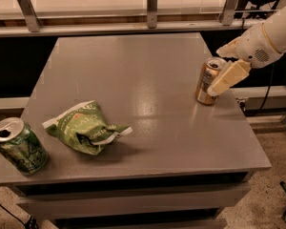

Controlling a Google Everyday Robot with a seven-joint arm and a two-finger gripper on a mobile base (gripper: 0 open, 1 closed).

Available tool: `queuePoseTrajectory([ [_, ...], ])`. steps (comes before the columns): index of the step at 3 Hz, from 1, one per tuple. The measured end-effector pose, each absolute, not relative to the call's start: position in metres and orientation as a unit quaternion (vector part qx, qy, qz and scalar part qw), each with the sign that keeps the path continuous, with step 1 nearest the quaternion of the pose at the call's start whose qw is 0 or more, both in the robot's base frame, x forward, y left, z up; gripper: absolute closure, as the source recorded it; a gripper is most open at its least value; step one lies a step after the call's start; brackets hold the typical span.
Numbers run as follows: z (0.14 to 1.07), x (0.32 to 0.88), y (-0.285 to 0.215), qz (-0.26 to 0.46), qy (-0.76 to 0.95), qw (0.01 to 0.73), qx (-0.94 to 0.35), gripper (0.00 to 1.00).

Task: Pick orange can

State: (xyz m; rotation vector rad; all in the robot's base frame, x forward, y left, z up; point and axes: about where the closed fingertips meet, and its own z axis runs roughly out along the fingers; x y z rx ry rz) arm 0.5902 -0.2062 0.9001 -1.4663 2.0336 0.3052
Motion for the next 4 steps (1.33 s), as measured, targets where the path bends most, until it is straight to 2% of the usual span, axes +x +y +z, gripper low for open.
queuePoseTrajectory([
  [3, 0.924, 0.592, -0.184, 0.151, 0.735, 0.34, -0.567, 0.87],
  [4, 0.957, 0.582, -0.18, 0.142, 0.72, 0.346, -0.585, 1.0],
])
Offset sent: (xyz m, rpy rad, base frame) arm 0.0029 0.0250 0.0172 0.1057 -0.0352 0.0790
